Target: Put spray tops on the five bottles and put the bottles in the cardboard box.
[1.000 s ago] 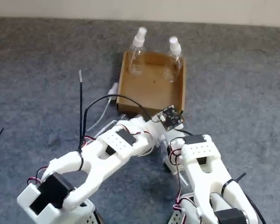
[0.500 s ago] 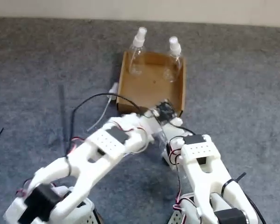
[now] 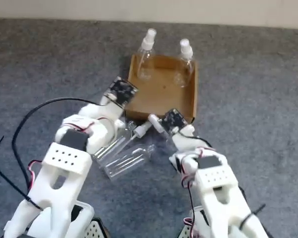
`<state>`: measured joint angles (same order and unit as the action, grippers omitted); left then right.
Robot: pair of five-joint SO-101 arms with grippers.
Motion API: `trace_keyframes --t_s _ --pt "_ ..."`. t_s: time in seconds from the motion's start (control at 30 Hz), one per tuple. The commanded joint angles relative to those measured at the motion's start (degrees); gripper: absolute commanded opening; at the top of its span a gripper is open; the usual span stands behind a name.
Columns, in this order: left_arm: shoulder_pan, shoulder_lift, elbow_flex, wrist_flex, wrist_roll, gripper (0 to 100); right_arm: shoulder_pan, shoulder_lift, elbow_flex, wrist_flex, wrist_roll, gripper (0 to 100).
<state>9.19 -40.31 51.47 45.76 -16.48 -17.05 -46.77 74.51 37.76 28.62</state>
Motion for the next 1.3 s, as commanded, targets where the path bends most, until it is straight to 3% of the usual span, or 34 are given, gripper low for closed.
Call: trace_keyframes --t_s 0.0,0.3,0.43,0.63,1.0,1.17,1.27 --pt "-4.7 -2.0 0.4 0.4 -0.5 15 -1.9 -11.2 2.9 3.8 -0.4 0.3" --pt "-6.5 -2.3 3.1 0.4 -0.1 15 -2.3 -33.7 -0.1 8.0 -13.1 0.3" --pt "-6.0 -2.3 2.9 0.2 4.0 15 -3.6 -35.4 -2.8 0.4 -21.2 0.3" --pt "-6.3 -2.3 -0.7 0.3 4.2 15 -6.1 -35.7 -5.2 -16.1 -31.3 0.3" --pt "-6.2 -1.9 -4.7 0.0 4.0 15 -2.6 -35.7 3.0 -46.1 -32.3 0.4" --pt "-6.2 -1.9 -5.0 0.1 4.0 15 -2.4 -35.5 4.1 -46.1 -32.3 0.4" --pt "-5.9 -2.0 -4.9 0.3 4.1 15 -2.6 -35.6 4.0 -37.7 -32.3 0.7"
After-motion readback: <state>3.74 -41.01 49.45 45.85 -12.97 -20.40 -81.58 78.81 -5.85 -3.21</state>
